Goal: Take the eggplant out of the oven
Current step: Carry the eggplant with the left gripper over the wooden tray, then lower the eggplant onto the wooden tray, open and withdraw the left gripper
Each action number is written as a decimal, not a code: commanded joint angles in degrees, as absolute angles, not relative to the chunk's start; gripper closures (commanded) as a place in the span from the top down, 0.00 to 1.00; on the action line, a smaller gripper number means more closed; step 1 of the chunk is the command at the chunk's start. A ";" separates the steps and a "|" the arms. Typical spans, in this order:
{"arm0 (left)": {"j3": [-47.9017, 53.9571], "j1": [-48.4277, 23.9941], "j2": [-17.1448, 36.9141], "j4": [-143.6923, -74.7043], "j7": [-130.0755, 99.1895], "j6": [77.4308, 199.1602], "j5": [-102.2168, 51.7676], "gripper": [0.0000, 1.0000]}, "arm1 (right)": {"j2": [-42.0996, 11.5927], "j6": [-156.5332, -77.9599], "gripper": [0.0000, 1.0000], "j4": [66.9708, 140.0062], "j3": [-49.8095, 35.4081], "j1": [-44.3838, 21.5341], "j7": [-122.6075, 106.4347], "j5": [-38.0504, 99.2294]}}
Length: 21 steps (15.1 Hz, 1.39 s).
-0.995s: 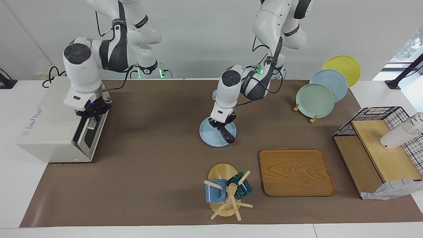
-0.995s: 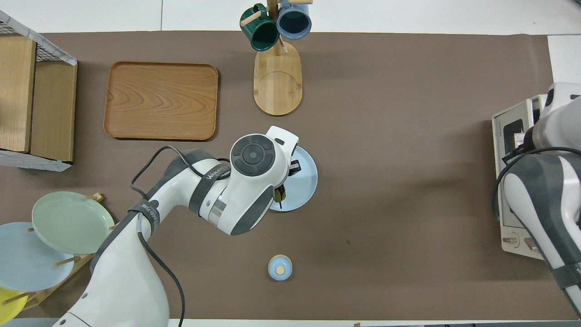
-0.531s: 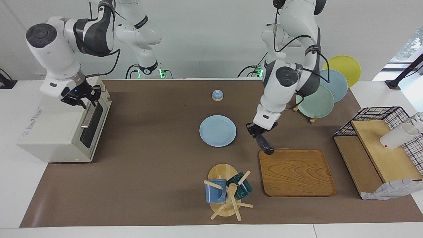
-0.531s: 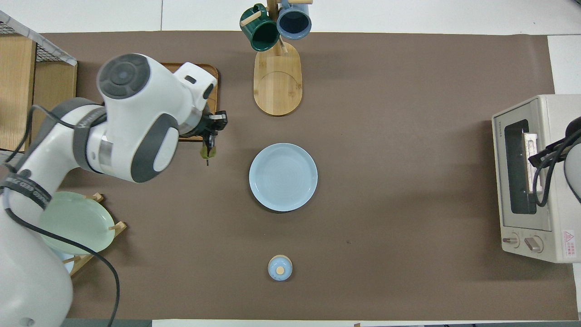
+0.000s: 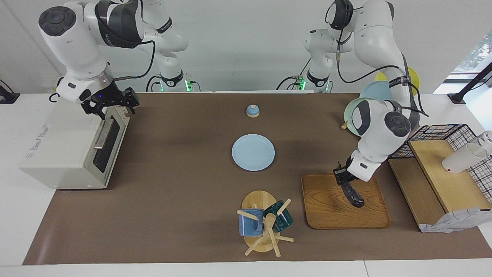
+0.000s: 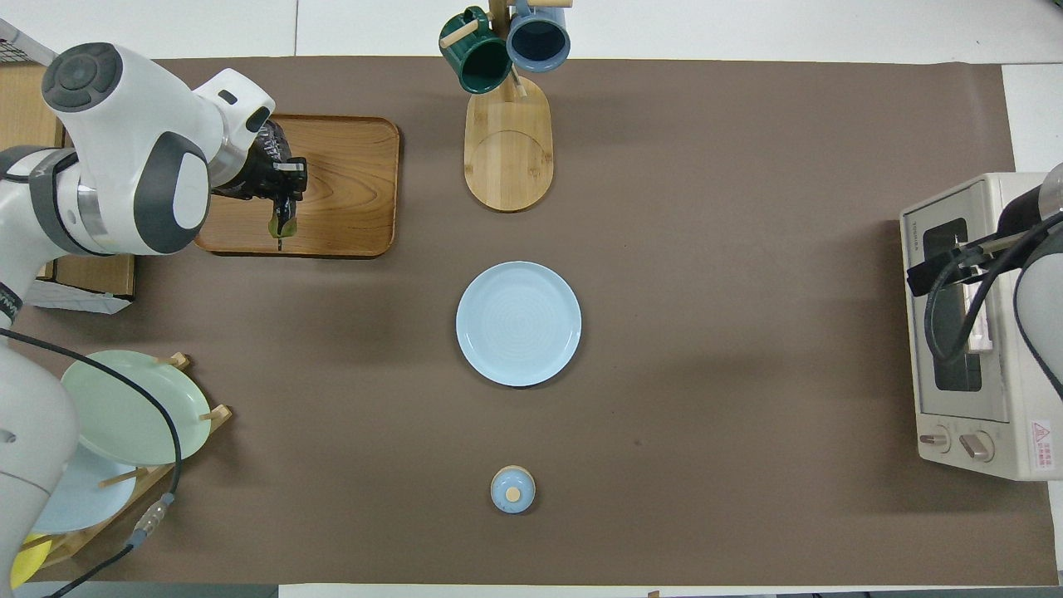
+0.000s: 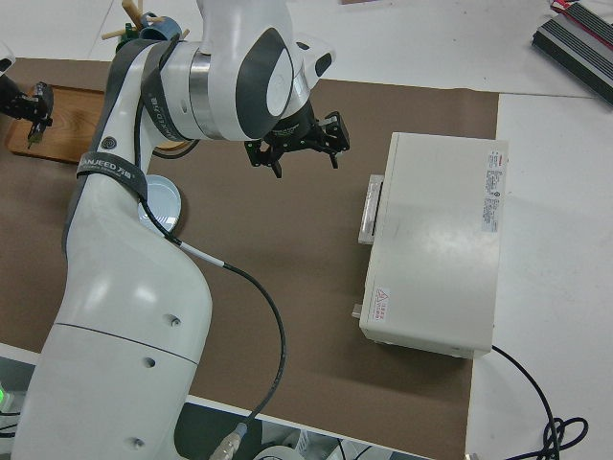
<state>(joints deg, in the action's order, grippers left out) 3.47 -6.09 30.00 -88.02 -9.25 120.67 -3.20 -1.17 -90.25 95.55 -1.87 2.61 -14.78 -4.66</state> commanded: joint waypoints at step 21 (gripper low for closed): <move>3.25 -2.72 5.22 -91.56 -4.84 95.90 -1.67 1.00 | -0.09 -87.36 1.00 94.04 2.37 -1.05 -10.02 -3.34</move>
